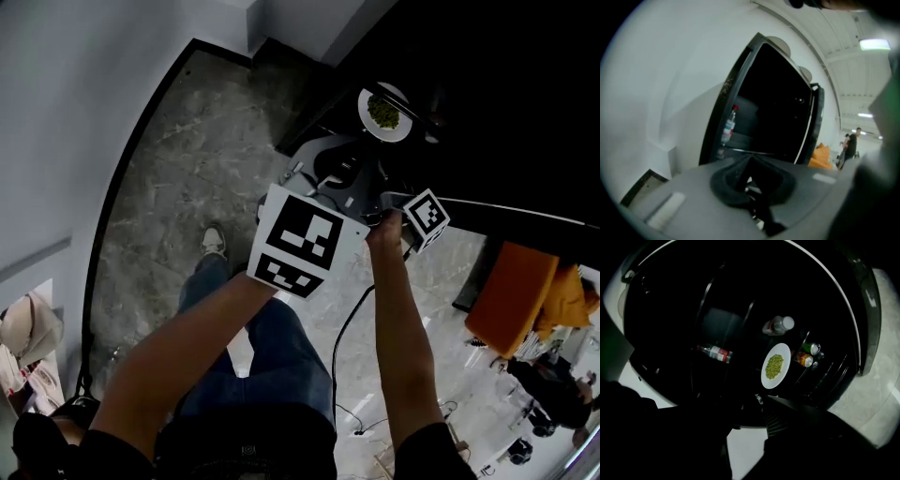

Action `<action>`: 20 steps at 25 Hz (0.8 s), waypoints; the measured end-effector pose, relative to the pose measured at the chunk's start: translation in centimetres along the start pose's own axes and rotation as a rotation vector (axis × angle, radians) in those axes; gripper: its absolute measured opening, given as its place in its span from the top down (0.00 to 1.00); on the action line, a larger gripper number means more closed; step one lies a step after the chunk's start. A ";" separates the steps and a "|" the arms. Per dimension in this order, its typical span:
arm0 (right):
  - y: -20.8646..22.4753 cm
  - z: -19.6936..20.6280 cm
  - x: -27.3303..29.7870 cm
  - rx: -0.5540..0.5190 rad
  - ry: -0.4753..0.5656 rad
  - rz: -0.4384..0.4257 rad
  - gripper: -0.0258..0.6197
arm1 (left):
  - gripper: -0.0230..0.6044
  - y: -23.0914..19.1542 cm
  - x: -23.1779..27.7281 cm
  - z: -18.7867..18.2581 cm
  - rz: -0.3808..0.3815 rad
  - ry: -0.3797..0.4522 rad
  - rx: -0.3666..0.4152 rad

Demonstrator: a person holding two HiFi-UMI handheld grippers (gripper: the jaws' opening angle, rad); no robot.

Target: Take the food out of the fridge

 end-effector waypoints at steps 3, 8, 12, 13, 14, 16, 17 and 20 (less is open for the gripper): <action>3.2 -0.2 1.8 0.087 0.039 0.011 0.77 | 0.96 -0.9 1.1 1.3 0.007 0.000 0.015; 6.6 -1.0 4.6 0.166 0.073 -0.001 0.75 | 0.96 -2.2 2.2 3.1 0.015 0.007 0.009; 7.8 -1.6 6.0 0.213 0.099 -0.023 0.75 | 0.96 -2.9 2.5 4.4 0.020 0.005 0.006; 8.0 -1.6 6.3 0.223 0.101 -0.025 0.75 | 0.96 -3.1 2.5 4.7 0.019 -0.002 0.007; 8.1 -1.6 6.6 0.233 0.104 -0.028 0.75 | 0.96 -3.3 2.5 4.9 0.018 -0.007 0.008; 8.0 -1.8 7.1 0.254 0.110 -0.035 0.76 | 0.96 -3.6 2.7 5.0 0.014 -0.011 0.008; 8.0 -1.9 7.4 0.265 0.110 -0.036 0.76 | 0.96 -3.7 2.8 5.1 0.011 -0.011 0.007; 8.4 -1.8 7.6 0.305 0.107 -0.026 0.87 | 0.96 -3.8 2.8 5.5 0.012 -0.023 0.010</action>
Point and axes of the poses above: the fingertips, and each gripper's own axes: x forward along the fingers, y to its right, z out of its underside, the point moved 9 cm from there along -x, backward along the fingers, and after that the axes turned 7 degrees about -x, right-handed, at the moved point
